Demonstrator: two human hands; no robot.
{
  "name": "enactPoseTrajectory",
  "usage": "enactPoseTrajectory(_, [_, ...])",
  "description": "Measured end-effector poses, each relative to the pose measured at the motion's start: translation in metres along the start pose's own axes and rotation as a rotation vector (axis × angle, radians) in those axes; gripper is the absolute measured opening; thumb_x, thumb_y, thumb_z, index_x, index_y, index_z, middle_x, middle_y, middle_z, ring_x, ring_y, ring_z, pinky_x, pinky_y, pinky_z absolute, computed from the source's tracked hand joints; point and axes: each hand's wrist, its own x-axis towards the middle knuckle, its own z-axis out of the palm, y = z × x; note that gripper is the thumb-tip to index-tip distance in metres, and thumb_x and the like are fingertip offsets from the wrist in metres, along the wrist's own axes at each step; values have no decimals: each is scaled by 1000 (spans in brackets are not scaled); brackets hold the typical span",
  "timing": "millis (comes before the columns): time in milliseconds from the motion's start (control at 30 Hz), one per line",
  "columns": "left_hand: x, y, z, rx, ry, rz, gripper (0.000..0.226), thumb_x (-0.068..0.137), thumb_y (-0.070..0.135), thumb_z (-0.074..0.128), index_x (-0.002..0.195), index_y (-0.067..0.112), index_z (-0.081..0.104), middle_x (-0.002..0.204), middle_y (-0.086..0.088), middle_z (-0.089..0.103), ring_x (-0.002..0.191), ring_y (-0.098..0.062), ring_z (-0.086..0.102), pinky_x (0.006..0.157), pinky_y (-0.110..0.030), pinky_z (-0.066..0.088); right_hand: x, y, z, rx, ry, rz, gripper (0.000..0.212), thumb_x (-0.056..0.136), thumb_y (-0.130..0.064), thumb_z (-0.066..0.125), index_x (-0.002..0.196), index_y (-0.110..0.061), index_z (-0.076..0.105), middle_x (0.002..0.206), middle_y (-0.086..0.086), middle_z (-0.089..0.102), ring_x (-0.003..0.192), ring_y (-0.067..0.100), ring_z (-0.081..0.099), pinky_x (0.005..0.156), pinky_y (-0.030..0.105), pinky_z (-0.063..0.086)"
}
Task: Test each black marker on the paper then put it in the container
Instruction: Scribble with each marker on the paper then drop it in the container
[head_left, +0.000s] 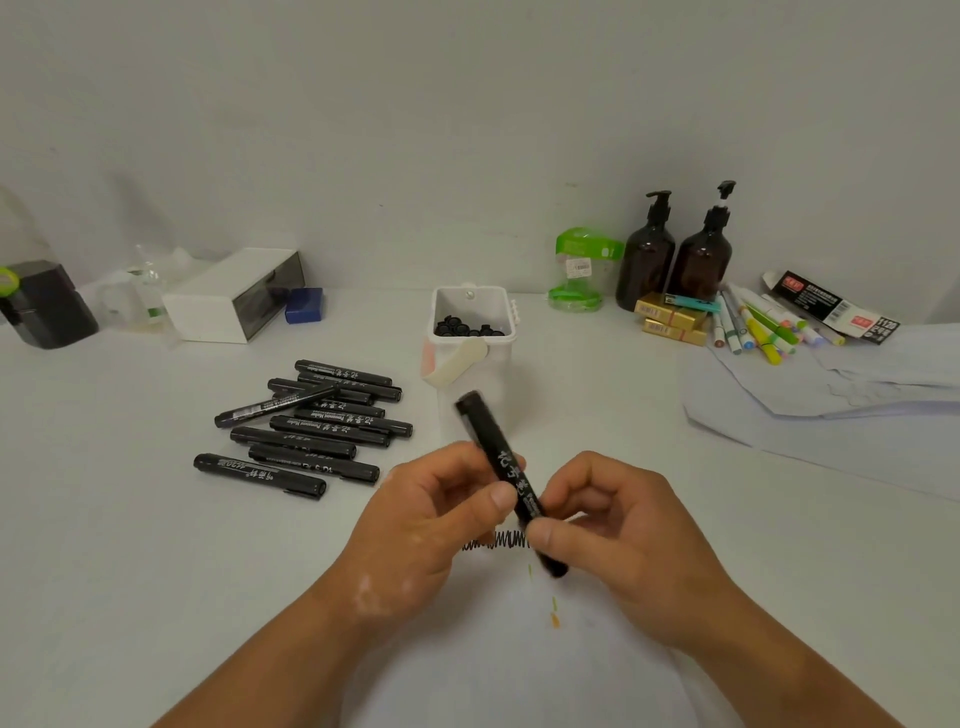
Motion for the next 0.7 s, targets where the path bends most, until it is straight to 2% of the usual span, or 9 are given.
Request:
enactPoseTrajectory(67, [-1,1,2,29,-46,-3,28,84,31,71,107,15,73,97,-7,74,84,-19,66,74,-27,52,-1,2,5,-56,-24,0,22,69,-35,83,79,-21,68,83,7,78,72,35,74,74,50,59])
enactPoseTrajectory(133, [-1,3,2,30,-42,-18,21,88,24,66,106,15,73,97,-10,75,85,-17,68,73,-23,51,-1,3,5,-153,3,-24,23,69,-43,80,75,-23,71,81,0,78,67,33,69,68,45,56])
enactPoseTrajectory(200, [-1,6,0,67,-8,-43,20,87,25,62,103,20,73,90,-6,75,81,-12,66,70,-21,51,0,1,0,-190,72,-63,27,69,-49,76,73,-23,72,72,0,73,60,18,60,60,32,49])
enactPoseTrajectory(333, [-1,8,-6,240,-17,-31,17,91,26,60,100,26,75,80,2,72,74,-5,62,70,-16,50,2,-3,-13,-81,130,-76,21,69,-43,73,87,-34,71,72,6,70,60,11,60,58,25,50])
enactPoseTrajectory(467, [-1,8,-8,347,-82,-49,20,90,31,59,101,27,75,77,4,69,77,-8,63,75,-20,50,2,1,-14,-99,69,-87,32,80,-29,73,109,-42,69,78,0,68,66,10,61,60,26,52])
enactPoseTrajectory(533, [-2,6,-9,411,-126,-52,21,91,33,58,101,29,76,77,6,68,77,-10,62,75,-23,50,1,3,-13,-144,34,-100,25,81,-36,72,106,-40,71,81,-2,68,68,10,60,59,26,51])
enactPoseTrajectory(600, [-2,5,-9,435,-149,-55,20,92,33,58,100,29,76,76,6,68,74,-10,60,73,-25,50,0,4,-13,-227,13,-108,20,81,-41,69,100,-36,73,84,-3,69,69,13,60,59,33,52])
enactPoseTrajectory(667, [-2,5,-10,431,-146,-54,18,93,31,61,100,29,76,75,5,69,72,-8,60,70,-22,50,0,4,-16,-271,32,-109,20,79,-44,69,97,-36,73,83,-4,71,66,21,60,60,40,53])
enactPoseTrajectory(700, [-2,6,-11,424,-132,-52,15,94,29,62,100,28,77,75,3,70,71,-8,60,70,-22,50,1,3,-19,-267,60,-118,21,78,-45,69,95,-36,74,83,-4,72,64,20,60,60,39,53])
